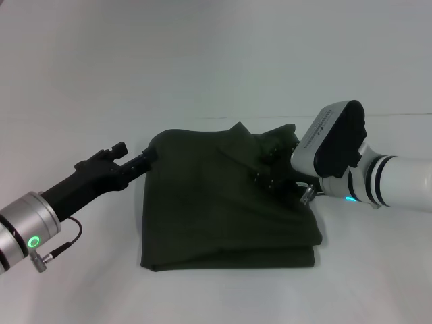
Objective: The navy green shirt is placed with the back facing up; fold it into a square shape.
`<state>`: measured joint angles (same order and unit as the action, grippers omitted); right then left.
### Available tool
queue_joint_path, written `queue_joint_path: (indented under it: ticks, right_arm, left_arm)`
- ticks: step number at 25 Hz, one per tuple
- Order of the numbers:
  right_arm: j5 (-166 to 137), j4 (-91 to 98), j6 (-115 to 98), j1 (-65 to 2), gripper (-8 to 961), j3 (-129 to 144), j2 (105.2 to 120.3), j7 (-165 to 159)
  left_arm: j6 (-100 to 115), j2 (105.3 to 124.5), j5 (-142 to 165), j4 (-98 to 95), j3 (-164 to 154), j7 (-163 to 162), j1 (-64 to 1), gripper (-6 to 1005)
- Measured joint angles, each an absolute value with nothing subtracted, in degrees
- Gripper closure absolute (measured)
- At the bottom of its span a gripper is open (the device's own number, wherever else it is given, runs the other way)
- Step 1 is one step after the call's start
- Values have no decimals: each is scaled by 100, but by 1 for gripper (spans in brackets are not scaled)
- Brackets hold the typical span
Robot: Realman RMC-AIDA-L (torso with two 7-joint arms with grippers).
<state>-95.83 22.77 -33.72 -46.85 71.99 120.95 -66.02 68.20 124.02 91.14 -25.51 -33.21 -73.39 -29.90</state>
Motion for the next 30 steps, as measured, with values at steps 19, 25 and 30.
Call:
queue_joint_path:
  ticks: [19,25,30]
  right_arm:
    - [-7998,2180,-3955,-4302,930,6501,11986,-6725]
    - [-7963,1980,-3679,-4287,926,6075,11990,-7019]
    - [-7960,1855,-3568,-4261,855,5657,11989,-7063]
  left_arm:
    - [6813,12402,9114,-2513,-3182,-7327,-3023,155]
    - [6764,12401,9114,-2513,-3181,-7311,-3025,156]
    - [6754,12402,9114,-2513,-3182,-7282,-3025,156]
